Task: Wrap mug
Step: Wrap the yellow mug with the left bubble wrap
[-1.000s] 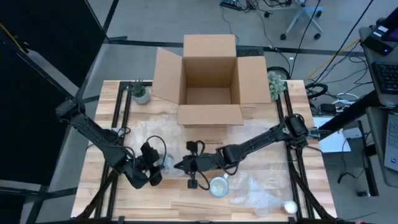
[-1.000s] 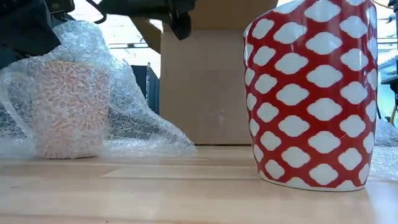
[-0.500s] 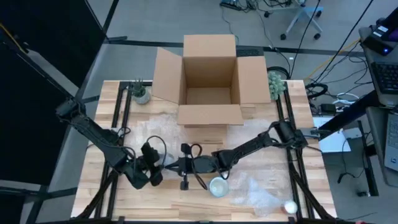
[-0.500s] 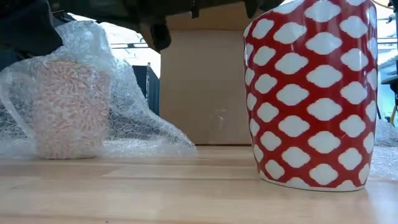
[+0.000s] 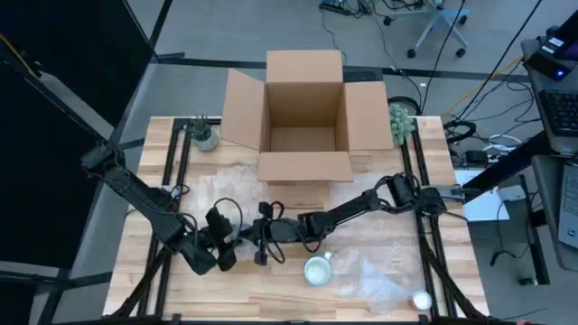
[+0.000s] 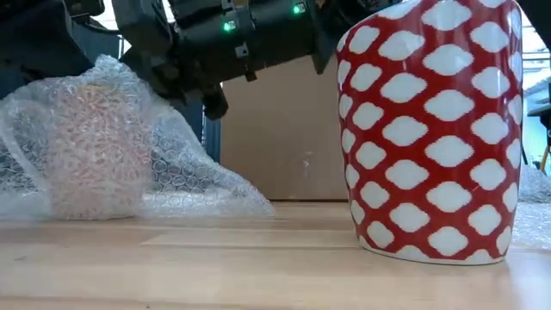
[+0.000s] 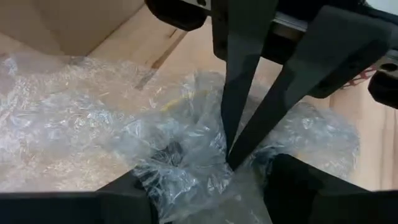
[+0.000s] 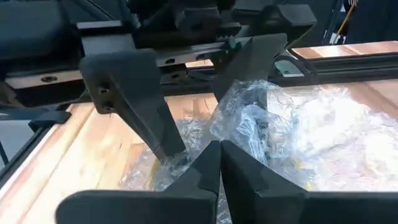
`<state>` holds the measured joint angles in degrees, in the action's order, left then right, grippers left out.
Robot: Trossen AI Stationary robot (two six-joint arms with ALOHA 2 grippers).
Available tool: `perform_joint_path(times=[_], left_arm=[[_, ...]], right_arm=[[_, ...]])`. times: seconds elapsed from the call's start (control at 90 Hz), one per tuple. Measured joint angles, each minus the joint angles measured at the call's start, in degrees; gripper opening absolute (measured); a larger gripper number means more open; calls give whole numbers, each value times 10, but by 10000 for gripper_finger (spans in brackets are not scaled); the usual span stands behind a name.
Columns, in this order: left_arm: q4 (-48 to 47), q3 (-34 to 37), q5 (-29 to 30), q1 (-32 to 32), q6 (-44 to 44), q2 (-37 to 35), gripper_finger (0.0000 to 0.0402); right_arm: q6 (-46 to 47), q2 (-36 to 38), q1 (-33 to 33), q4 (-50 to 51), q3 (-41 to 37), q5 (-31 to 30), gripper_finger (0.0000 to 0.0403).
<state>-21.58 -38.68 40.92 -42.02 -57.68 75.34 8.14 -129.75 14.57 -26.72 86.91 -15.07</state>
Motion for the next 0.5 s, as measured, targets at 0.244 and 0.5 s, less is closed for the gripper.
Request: perform_joint_path(times=[0.244, 0.5], left_arm=[[-3, -14, -15, -11, 16, -42, 180], [-36, -39, -7, -20, 61, -116, 180]], right_arm=[[-3, 0, 0, 13, 0, 2, 0], [-5, 0, 0, 15, 0, 2, 0]])
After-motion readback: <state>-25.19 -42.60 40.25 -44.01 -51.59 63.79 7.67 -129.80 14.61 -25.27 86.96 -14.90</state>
